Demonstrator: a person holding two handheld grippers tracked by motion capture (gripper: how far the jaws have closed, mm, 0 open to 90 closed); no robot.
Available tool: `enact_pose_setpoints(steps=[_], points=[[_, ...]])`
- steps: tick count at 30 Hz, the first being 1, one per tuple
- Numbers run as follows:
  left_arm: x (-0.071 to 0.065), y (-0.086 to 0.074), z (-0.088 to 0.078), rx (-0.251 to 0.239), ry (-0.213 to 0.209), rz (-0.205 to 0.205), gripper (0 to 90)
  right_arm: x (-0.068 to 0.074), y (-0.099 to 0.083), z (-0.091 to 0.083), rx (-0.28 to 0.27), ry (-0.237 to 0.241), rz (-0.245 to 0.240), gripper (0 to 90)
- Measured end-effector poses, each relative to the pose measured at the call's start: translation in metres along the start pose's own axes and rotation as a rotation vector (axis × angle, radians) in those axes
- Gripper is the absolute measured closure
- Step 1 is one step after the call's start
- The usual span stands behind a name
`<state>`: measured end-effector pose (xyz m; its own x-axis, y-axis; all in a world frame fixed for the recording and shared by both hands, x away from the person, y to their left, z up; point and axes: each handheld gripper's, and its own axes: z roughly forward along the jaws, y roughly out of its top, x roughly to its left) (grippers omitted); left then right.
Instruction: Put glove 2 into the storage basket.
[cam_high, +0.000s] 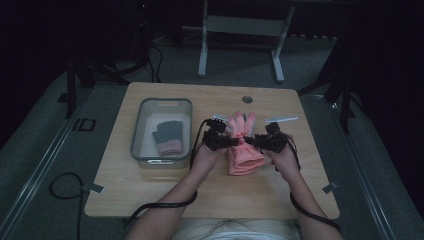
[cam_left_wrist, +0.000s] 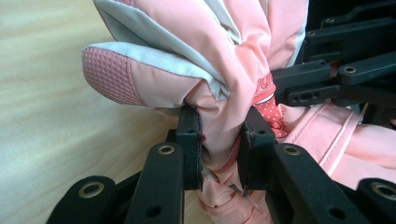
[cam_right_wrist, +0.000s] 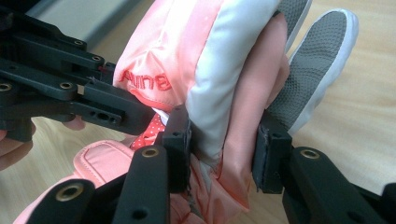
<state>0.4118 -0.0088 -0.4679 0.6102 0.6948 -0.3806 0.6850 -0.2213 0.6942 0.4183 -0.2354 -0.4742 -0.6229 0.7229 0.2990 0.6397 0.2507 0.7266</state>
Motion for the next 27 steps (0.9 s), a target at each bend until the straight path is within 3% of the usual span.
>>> enact_pose_setpoints(steps=[5,8,14,27], points=[[-0.005,0.011,-0.009,-0.014,0.012,0.016,74.1,0.005,0.010,-0.010,-0.049,0.001,-0.005,63.2],[-0.010,0.024,-0.023,-0.022,0.034,0.053,74.4,0.011,0.022,-0.018,-0.082,0.003,-0.015,63.2],[-0.014,0.039,-0.041,-0.042,0.053,0.079,74.3,0.021,0.038,-0.026,-0.121,0.007,-0.027,63.2],[-0.006,0.051,-0.080,-0.078,0.104,0.076,74.1,0.047,0.070,-0.021,-0.155,0.023,-0.064,63.1]])
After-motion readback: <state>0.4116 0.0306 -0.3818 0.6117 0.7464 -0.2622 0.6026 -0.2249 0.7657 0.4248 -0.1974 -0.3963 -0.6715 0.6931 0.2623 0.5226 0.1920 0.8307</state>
